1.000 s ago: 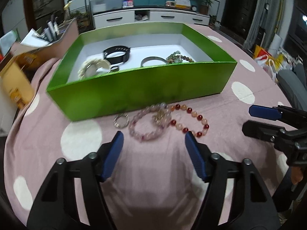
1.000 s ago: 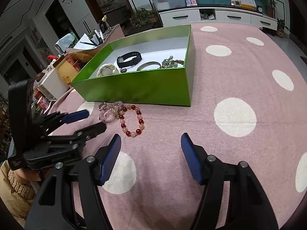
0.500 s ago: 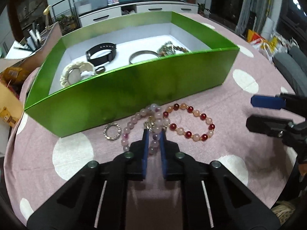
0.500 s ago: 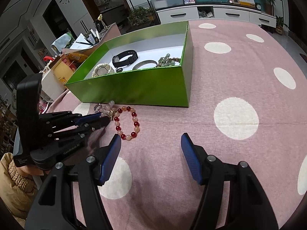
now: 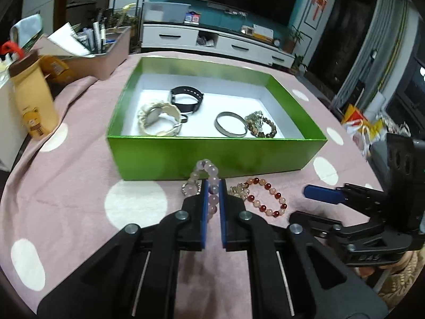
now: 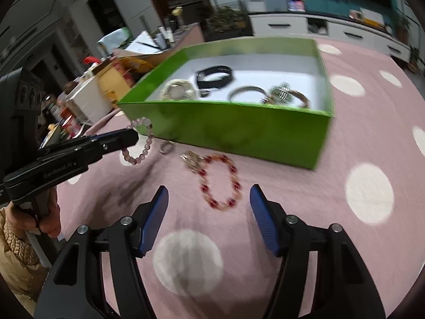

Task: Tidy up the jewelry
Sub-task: 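Grasp the pink bead bracelet with the left tool while the right tool grasps the gold charm bracelet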

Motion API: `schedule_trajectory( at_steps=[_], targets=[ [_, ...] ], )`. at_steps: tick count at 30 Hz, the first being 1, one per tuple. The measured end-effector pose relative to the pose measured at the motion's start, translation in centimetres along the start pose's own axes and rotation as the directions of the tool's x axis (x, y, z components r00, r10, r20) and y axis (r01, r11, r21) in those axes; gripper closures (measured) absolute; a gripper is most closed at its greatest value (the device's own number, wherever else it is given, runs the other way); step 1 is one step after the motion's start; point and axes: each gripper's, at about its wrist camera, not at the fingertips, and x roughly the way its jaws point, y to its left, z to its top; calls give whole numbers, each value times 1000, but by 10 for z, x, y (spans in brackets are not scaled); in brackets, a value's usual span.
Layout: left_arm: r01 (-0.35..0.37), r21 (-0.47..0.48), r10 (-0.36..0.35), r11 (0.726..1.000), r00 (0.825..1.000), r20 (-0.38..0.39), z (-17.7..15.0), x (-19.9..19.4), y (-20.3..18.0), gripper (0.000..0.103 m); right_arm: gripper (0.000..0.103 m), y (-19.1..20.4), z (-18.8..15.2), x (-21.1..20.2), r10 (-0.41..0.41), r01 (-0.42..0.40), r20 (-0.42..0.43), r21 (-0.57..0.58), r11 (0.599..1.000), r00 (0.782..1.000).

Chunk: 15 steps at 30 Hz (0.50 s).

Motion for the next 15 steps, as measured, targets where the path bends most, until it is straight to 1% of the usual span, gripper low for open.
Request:
schedule_trajectory(
  at_steps=[2,4,7,11,12,14,15],
  targets=[
    [3,-20,-3,1000,1000,4,-2,-5,6,96,41,6,6,7,10,-10,0,-32,999,1000],
    [3,-39,-3,999,1000,5,-3,-8,12,96,44,13,12,17,18,-18,-4,-76,997,1000],
    [0,-54,1,999,1000,12,-5,-13,20,96,51,20,19,33,-1,-1,-17,-126,992,1000],
    [-6,-72,7,997,1000,13,-6,-13,29,96,58,24,28,51,-17,11,-35,-166,986,999],
    [-6,-76,7,997,1000,12,-7,-14,31,96,61,25,29,55,-22,14,-42,-175,984,999],
    [-7,-79,7,997,1000,9,-9,-14,33,96,63,26,30,61,-26,17,-49,-187,982,998],
    [-7,-80,7,997,1000,7,-9,-13,35,96,66,27,31,63,-35,25,-46,-200,980,998]
  ],
)
